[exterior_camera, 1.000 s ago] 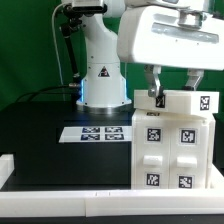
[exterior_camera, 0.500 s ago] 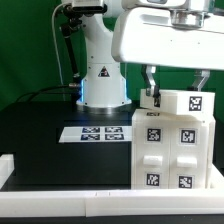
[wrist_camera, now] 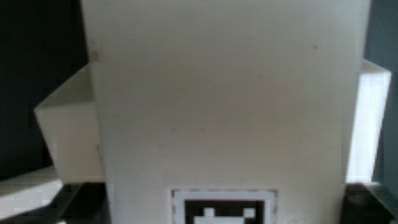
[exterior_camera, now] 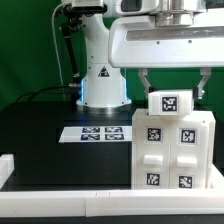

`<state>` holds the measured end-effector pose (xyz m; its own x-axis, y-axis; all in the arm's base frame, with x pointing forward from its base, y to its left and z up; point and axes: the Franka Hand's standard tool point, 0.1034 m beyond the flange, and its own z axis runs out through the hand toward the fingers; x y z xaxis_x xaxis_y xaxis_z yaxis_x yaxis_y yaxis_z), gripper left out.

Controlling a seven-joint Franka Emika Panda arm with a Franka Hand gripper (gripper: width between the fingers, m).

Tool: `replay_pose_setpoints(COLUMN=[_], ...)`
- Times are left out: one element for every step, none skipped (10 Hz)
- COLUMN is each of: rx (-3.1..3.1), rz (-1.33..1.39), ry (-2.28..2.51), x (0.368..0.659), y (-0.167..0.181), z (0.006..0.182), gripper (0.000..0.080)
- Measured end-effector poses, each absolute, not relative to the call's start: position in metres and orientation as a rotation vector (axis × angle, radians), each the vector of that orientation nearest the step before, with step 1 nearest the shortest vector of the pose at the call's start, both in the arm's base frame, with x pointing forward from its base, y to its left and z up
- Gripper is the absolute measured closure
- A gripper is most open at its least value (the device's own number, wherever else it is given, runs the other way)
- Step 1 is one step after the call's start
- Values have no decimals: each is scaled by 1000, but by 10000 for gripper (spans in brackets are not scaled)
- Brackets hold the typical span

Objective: Assemble cabinet

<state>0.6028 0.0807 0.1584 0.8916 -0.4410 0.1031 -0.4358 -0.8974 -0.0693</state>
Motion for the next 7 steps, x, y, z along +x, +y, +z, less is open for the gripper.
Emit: replay_pose_setpoints(rx=[-2981, -2928, -2902, -2864, -2781, -2658, -2551], rz=[-177, -173, -170, -166, -157, -132, -107], ry=[804, 959, 1026, 1117, 1289, 1492, 1640], x=[603, 603, 603, 603, 603, 602, 602], y=[81, 81, 81, 81, 81, 81, 80], z=[158, 158, 158, 158, 158, 158, 157], gripper=[245, 245, 245, 245, 245, 245, 245])
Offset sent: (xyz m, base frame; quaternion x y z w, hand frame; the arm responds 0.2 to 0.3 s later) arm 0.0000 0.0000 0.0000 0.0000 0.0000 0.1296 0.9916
